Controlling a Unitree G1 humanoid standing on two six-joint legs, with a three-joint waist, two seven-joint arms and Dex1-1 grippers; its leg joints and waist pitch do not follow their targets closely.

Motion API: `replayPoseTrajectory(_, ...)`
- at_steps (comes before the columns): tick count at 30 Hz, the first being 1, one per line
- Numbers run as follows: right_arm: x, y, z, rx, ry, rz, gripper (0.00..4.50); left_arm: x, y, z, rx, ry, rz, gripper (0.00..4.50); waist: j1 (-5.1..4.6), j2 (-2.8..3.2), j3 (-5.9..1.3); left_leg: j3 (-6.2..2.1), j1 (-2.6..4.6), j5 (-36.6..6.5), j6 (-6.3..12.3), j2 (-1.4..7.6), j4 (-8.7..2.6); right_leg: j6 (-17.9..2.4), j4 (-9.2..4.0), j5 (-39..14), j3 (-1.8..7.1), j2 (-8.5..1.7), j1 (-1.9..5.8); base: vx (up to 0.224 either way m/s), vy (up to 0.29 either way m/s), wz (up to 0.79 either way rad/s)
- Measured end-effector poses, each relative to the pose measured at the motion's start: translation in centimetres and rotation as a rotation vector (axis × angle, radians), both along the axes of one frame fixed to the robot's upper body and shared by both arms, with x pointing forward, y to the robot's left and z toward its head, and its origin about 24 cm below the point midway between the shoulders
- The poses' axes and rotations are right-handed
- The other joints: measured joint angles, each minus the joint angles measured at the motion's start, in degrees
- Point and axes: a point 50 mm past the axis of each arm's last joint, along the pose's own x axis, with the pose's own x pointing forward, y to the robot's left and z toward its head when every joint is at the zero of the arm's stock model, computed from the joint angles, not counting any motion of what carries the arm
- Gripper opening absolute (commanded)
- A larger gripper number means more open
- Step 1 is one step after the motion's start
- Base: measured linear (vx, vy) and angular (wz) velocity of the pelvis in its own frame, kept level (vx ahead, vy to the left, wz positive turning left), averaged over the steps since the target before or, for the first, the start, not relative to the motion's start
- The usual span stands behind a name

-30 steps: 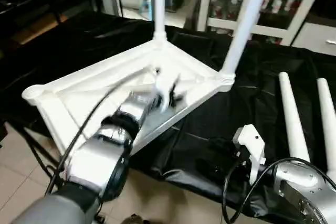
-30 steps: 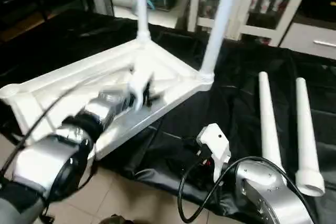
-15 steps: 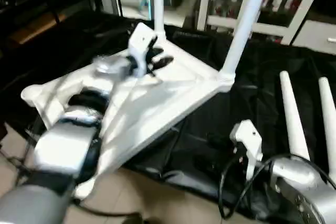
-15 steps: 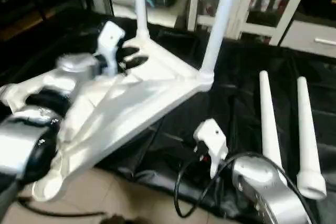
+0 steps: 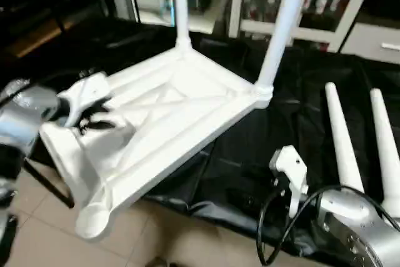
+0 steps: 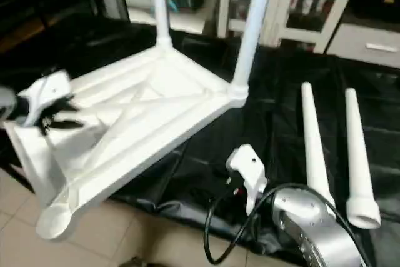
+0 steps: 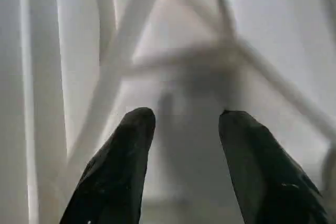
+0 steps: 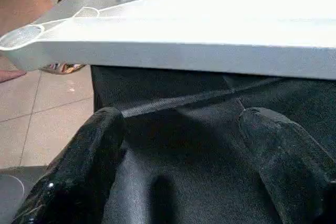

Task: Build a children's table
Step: Rotate table base

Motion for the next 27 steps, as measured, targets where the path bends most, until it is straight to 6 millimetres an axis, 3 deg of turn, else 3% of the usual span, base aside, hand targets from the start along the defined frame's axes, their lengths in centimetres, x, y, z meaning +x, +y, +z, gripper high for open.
replayPoseTrajectory(4, 0.1, 0.0, 0.1, 0.0, -0.003, 0.001, 3.84, -0.5, -0.1, -1.8, 0.065, 0.061, -0.002, 2.36, -0.07, -0.01, -0.01, 0.07, 0.04, 0.0, 0.0, -0.08, 0.0, 0.0, 0.01, 0.0, 0.36, 0.09, -0.02, 0.0, 0.0, 0.0)
replayPoseTrajectory(7, 0.1, 0.0, 0.0, -0.001, -0.003, 0.001, 3.84, -0.6, -1.5, -3.6, 0.038, 0.103, -0.031, 2.36, -0.01, -0.02, -0.01, 0.1, 0.06, 0.0, 0.01, -0.12, 0.0, 0.0, 0.01, 0.0, 0.45, 0.09, -0.01, 0.0, 0.0, 0.0)
replayPoseTrajectory(10, 0.1, 0.0, 0.0, 0.0, -0.003, 0.0, 3.84, 0.0, -3.9, -5.6, -0.013, 0.121, -0.05, 2.36, 0.23, -0.03, -0.02, 0.11, 0.05, 0.0, 0.01, -0.18, 0.0, -0.1, 0.03, 0.0, 0.55, 0.09, -0.02, 0.0, 0.0, 0.0)
replayPoseTrajectory(13, 0.1, 0.0, 0.0, 0.0, -0.002, -0.001, 3.84, 1.0, -5.6, -6.0, -0.062, 0.097, -0.054, 2.36, 0.62, -0.03, -0.03, 0.12, 0.04, 0.0, 0.02, -0.21, 0.01, -0.2, 0.04, 0.1, 0.58, 0.09, 0.01, 0.0, 0.0, 0.0)
replayPoseTrajectory(17, 0.1, -0.1, 0.0, -0.003, -0.002, -0.006, 3.84, 2.6, -10.4, -6.8, -0.25, 0.076, -0.035, 2.36, 2.09, -0.02, -0.03, 0.25, -0.15, 0.0, 0.06, -0.22, 0.08, -0.1, 0.01, 0.1, 0.79, 0.06, 0.12, 0.0, 0.0, 0.0)
replayPoseTrajectory(20, 0.2, -0.1, 0.1, -0.003, -0.009, -0.009, 3.84, 3.7, -13.9, -6.5, -0.364, 0.022, -0.016, 2.36, 2.46, -0.02, -0.03, 0.25, -0.37, 0.1, 0.18, -0.22, 0.26, -0.3, -0.02, 0.2, 0.79, 0.04, 0.13, 0.0, 0.0, 0.0)
replayPoseTrajectory(22, 0.2, -0.1, 0.1, -0.003, -0.012, -0.012, 3.84, 4.6, -15.1, -5.8, -0.419, -0.062, 0.03, 2.36, 2.31, -0.02, -0.03, 0.22, -0.46, 0.1, 0.29, -0.21, 0.29, -0.3, -0.03, 0.2, 0.74, 0.04, 0.09, 0.0, 0.0, 0.0)
replayPoseTrajectory(27, 0.2, -0.1, 0.0, -0.004, -0.013, -0.017, 3.84, 7.0, -17.0, -1.2, -0.543, -0.352, 0.124, 2.36, 1.83, 0.13, -0.12, 0.15, -0.38, 0.2, 0.33, -0.19, 0.26, -0.1, -0.02, 0.2, 0.68, 0.05, 0.07, 0.0, 0.0, 0.0)
